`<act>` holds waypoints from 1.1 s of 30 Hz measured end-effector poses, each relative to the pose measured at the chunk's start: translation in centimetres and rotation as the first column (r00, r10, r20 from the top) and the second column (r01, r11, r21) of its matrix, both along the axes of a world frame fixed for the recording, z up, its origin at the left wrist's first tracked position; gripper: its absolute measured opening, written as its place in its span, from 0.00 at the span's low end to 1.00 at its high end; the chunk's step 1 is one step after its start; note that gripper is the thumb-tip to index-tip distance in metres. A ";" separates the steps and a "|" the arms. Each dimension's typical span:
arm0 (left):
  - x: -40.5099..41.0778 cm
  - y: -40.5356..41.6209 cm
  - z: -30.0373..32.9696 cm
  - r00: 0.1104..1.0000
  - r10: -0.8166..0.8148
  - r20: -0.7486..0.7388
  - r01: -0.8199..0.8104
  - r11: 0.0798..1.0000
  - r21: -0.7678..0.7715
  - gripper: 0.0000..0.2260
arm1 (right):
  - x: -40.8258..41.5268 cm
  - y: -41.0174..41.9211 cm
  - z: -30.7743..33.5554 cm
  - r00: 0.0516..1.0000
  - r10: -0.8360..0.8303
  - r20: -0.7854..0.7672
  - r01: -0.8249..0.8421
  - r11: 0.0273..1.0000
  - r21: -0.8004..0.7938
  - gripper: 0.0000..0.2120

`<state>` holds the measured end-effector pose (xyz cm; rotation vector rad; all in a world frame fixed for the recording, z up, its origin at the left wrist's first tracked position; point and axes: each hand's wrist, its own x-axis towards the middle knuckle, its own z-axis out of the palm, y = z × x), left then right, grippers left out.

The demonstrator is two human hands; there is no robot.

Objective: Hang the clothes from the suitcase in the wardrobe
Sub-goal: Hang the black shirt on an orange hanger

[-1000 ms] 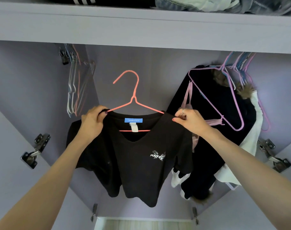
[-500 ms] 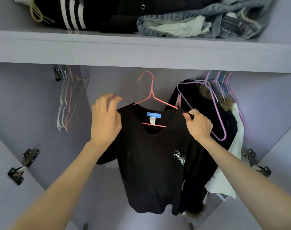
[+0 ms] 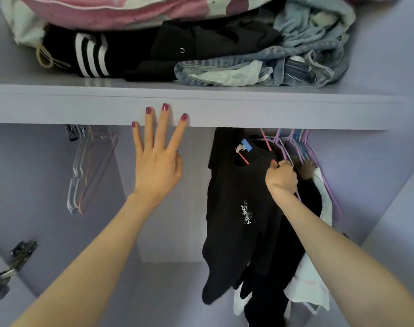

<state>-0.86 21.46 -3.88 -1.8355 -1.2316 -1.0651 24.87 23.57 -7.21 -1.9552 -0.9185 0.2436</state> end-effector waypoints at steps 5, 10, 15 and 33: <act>0.0 0.1 0.0 1.000 0.012 0.010 -0.012 1.000 0.023 0.35 | 1.0 0.6 -1.7 0.996 0.018 -0.084 -0.024 0.997 -0.078 0.17; 0.3 -0.1 0.1 0.999 0.030 0.025 -0.031 0.999 0.024 0.36 | 2.8 0.2 -2.6 0.988 -0.018 -0.155 0.002 0.995 -0.103 0.19; 0.7 -1.1 0.0 0.997 0.058 0.042 -0.057 0.998 -0.039 0.36 | 2.4 -0.2 -2.6 0.990 0.039 -0.139 -0.052 0.995 -0.088 0.17; 2.5 -12.8 -10.2 0.984 -0.122 0.127 0.175 0.591 -0.788 0.21 | 0.4 -16.4 -9.0 0.911 0.396 0.114 -0.354 0.893 -0.277 0.20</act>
